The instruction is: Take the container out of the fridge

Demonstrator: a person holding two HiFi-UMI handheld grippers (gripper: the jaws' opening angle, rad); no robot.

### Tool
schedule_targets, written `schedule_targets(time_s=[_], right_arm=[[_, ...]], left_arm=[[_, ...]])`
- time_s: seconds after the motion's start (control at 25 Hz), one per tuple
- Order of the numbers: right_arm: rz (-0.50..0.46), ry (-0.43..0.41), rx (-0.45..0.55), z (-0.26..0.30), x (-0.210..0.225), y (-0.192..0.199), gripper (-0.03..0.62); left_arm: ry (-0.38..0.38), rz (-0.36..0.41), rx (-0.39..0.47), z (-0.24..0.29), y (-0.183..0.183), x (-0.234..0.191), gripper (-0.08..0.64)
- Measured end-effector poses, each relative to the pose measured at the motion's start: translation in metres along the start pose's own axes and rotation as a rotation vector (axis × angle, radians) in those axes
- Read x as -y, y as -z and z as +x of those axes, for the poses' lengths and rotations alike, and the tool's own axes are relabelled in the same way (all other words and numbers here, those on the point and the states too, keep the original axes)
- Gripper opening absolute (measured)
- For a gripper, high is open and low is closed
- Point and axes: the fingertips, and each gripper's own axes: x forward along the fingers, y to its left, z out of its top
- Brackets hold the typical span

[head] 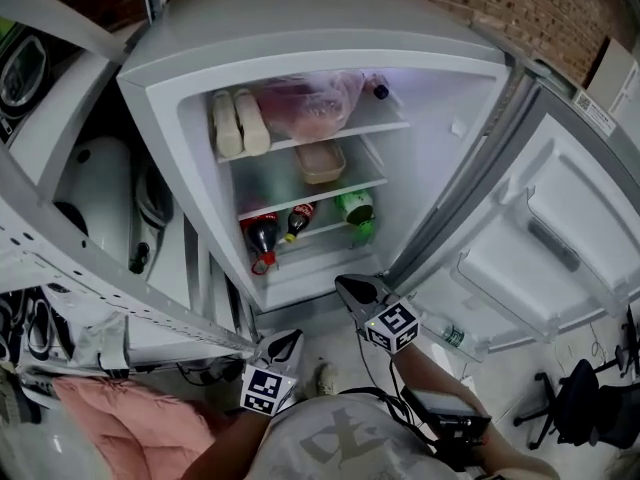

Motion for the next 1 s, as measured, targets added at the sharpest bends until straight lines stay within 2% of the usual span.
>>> schedule_targets(time_s=[0.32,0.52,0.68,1.0], right_arm=[[-0.177,-0.013,-0.04,0.044,0.045,-0.027,0.009],[-0.249,-0.001,-0.057,0.063,0.07,-0.041,0.009],[-0.327,0.038,-0.078,0.079,0.091,-0.057,0.009],[-0.554,0.12,-0.169,0.113,0.121,-0.09,0.009]], left_arm=[[-0.021,0.003,0.01,0.014,-0.014,-0.007,0.002],[-0.051,-0.003,0.017,0.015,-0.017,-0.014,0.002],[-0.065,-0.01,0.019,0.015,-0.017,-0.02,0.002],[-0.074,-0.015,0.027,0.022,-0.021,-0.022,0.002]])
